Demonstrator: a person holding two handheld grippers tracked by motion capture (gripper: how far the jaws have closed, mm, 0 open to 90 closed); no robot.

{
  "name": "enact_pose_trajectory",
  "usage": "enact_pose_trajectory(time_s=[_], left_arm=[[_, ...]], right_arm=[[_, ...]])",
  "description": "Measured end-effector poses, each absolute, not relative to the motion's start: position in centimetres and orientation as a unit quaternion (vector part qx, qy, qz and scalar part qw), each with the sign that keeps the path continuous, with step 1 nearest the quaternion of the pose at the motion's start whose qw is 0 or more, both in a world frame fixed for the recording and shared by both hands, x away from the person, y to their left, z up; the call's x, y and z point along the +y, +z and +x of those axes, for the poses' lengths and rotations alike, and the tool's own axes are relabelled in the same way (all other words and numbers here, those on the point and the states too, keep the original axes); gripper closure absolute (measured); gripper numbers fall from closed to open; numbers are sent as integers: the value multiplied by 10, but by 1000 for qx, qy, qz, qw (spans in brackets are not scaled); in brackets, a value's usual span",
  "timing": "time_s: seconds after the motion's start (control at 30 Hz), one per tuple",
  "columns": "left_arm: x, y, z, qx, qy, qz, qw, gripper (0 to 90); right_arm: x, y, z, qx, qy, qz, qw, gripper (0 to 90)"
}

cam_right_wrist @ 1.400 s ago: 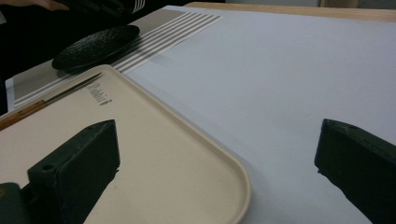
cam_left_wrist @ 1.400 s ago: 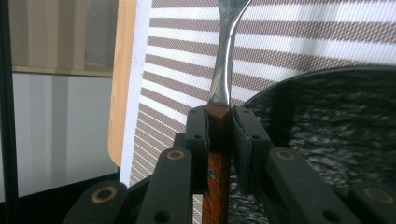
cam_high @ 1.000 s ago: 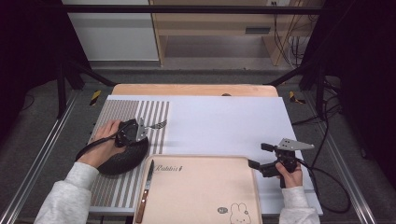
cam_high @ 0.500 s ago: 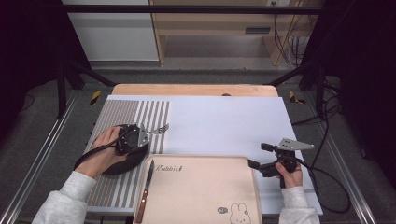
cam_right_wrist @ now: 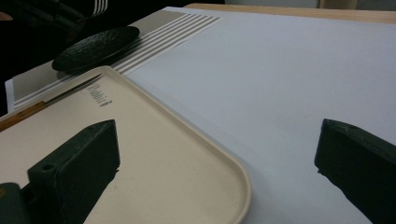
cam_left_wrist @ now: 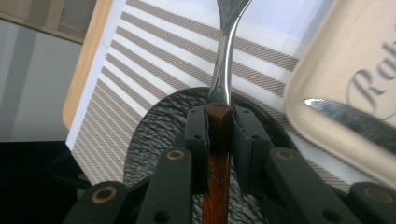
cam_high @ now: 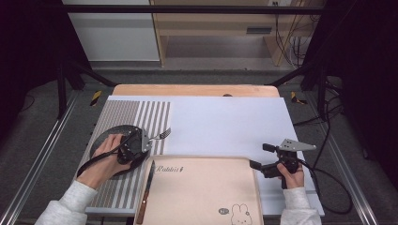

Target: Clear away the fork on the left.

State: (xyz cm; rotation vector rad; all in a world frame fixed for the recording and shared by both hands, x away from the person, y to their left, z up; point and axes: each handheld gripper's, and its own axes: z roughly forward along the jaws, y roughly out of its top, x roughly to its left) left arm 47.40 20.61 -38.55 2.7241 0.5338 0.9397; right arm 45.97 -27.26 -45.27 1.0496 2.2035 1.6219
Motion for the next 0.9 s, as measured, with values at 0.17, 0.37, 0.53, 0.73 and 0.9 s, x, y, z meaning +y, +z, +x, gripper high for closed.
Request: enact_pose_trajectory(time_s=[0.17, 0.37, 0.53, 0.73, 0.9], left_arm=[[201, -386, 466, 189, 315, 923, 114, 772], [195, -386, 457, 206, 309, 920, 122, 773], [192, -388, 450, 216, 298, 921, 130, 772], [187, -386, 442, 226, 295, 918, 142, 772], [183, -386, 437, 238, 284, 917, 146, 772]], right_arm=[[-272, -453, 460, 748, 550, 357, 105, 3], [-272, -453, 460, 749, 549, 357, 104, 3], [-272, -453, 460, 748, 549, 357, 104, 3], [-272, -453, 460, 748, 549, 357, 105, 3], [-272, -453, 459, 750, 548, 356, 104, 3]])
